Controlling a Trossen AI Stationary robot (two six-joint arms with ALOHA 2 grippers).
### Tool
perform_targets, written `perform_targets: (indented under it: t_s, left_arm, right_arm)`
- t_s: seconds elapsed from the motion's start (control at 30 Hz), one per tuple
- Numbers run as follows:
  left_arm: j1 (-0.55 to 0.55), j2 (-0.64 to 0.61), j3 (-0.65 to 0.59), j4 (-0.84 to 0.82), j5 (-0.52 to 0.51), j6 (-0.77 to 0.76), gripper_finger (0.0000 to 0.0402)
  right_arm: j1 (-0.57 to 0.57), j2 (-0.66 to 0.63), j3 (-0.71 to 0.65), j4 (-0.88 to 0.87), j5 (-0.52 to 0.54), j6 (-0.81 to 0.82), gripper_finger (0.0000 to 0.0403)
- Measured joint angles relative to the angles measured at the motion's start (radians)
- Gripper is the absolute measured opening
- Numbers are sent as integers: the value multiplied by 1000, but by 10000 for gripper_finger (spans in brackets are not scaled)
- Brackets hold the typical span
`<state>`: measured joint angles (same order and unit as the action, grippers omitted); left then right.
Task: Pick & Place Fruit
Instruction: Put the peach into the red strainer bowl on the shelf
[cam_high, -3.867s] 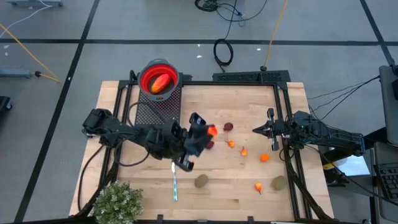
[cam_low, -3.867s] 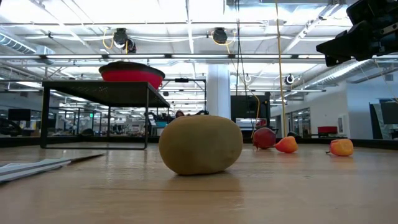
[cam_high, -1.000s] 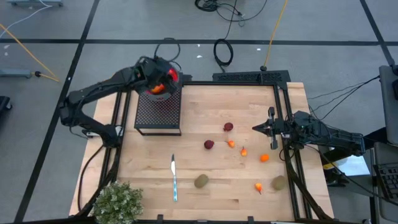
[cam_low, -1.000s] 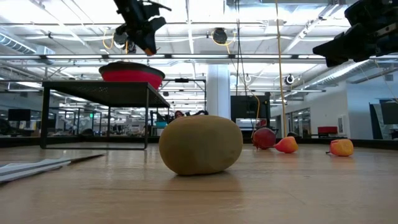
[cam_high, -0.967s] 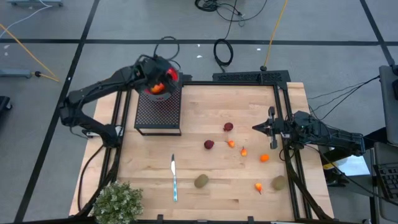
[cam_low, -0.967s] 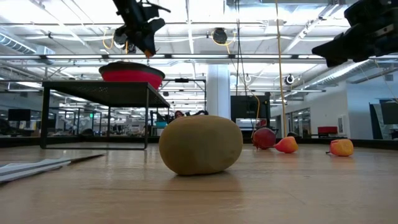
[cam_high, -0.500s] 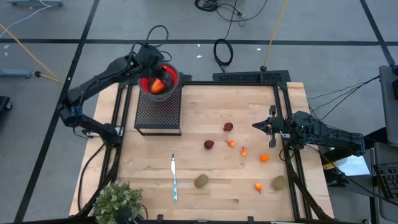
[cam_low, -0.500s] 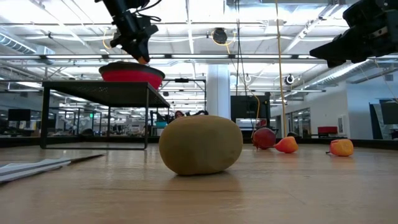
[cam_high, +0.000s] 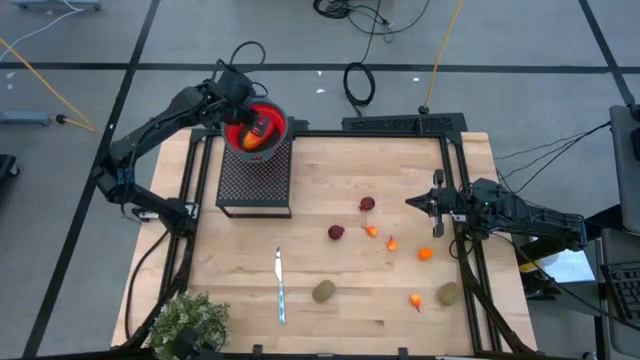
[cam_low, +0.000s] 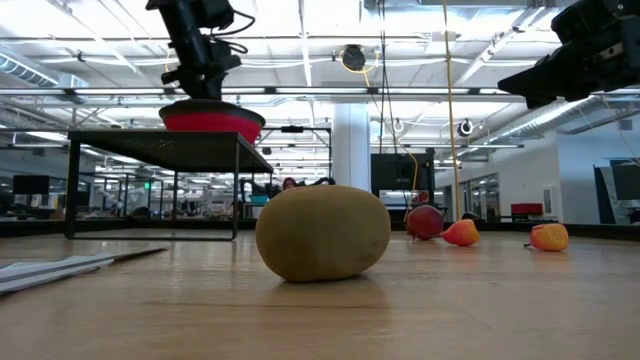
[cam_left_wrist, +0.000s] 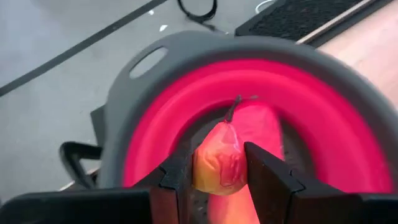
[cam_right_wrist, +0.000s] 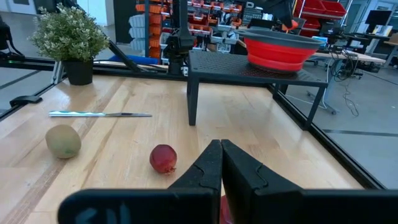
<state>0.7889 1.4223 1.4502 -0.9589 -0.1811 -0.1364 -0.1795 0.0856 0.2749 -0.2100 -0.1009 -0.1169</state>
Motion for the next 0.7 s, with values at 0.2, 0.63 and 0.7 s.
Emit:
perform_targets:
  t_s: [0.2,0.63,0.7]
  left_arm:
    - [23,-1,0,-4,-2,-1,122]
    - [58,102,0,-12,-12,34,122]
    - [60,115,0,-6,-10,39,122]
  right_arm:
    - [0,0,0,0,0,0,0]
    - [0,0,0,-1,0,0,0]
    - [0,0,0,-1,0,0,0]
